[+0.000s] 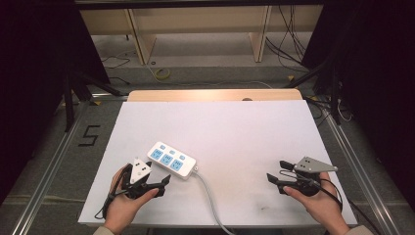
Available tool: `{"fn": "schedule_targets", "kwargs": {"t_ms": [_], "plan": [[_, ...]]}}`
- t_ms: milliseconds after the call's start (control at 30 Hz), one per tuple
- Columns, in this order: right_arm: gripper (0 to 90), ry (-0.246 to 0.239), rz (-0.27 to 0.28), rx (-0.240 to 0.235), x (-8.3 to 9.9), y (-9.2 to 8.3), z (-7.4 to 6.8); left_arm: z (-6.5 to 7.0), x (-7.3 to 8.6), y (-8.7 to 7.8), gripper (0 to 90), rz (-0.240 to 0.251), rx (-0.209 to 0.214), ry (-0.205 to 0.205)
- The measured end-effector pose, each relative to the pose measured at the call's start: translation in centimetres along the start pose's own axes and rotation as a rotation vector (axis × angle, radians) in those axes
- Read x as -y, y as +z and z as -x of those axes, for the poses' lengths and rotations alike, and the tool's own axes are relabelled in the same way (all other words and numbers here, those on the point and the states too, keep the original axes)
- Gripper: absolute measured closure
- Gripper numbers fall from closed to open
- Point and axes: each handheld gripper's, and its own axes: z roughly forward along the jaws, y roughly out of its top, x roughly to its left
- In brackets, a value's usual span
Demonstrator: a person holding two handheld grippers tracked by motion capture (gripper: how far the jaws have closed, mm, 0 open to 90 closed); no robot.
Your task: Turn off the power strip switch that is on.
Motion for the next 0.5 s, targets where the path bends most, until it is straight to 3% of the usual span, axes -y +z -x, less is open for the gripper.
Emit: {"fn": "schedule_targets", "kwargs": {"t_ms": [267,300,367,500], "plan": [[30.8,-0.003,0.0,0.001,0.0,-0.1,0.0,-0.1,-0.7,0.0,29.7,0.021,-0.016,-0.01],[30.8,-0.002,0.0,0.002,0.0,-0.1,0.0,-0.2,-1.0,0.0,40.6,0.031,-0.046,-0.027],[30.8,0.0,-0.002,0.004,0.0,-0.1,0.0,-0.3,-1.3,0.1,54.8,0.032,-0.063,-0.042],[30.8,0.0,-0.005,0.005,0.1,-0.1,0.0,-0.4,-1.7,0.3,72.9,0.024,-0.081,-0.043]]}}
